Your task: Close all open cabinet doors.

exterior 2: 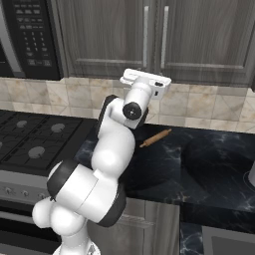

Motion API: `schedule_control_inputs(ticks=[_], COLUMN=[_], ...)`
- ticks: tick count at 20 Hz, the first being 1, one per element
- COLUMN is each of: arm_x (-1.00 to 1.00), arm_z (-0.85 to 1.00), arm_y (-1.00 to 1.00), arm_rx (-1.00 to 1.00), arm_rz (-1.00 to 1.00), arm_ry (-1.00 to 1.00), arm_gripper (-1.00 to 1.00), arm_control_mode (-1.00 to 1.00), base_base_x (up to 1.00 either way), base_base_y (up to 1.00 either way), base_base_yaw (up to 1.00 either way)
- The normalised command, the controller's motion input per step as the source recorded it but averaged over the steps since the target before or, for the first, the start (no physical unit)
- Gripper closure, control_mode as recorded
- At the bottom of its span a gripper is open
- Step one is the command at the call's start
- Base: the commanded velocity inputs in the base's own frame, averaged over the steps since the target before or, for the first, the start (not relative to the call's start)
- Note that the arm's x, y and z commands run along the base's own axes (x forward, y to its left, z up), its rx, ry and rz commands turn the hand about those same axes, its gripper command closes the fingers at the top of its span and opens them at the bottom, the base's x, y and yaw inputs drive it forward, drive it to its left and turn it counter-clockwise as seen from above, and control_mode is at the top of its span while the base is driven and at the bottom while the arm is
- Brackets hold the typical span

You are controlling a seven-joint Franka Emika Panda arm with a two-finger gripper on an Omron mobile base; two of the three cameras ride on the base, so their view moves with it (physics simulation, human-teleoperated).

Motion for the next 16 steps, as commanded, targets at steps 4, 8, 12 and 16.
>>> schedule_control_inputs(ticks=[4,8,12,16], arm_x=[0.04,0.0,-0.02,-0.07], arm_z=[0.0,0.0,0.0,0.0], arm_y=[0.0,0.0,0.0,0.0], arm_rx=[0.0,0.0,0.0,0.0], arm_rz=[0.0,0.0,0.0,0.0], arm_ry=[0.0,0.0,0.0,0.0], arm_gripper=[-1.0,-1.0,-1.0,-1.0], arm_control_mode=[-1.0,-1.0,-1.0,-1.0], base_base_x=[0.0,0.0,0.0,0.0], base_base_y=[0.0,0.0,0.0,0.0], base_base_yaw=[0.0,0.0,0.0,0.0])
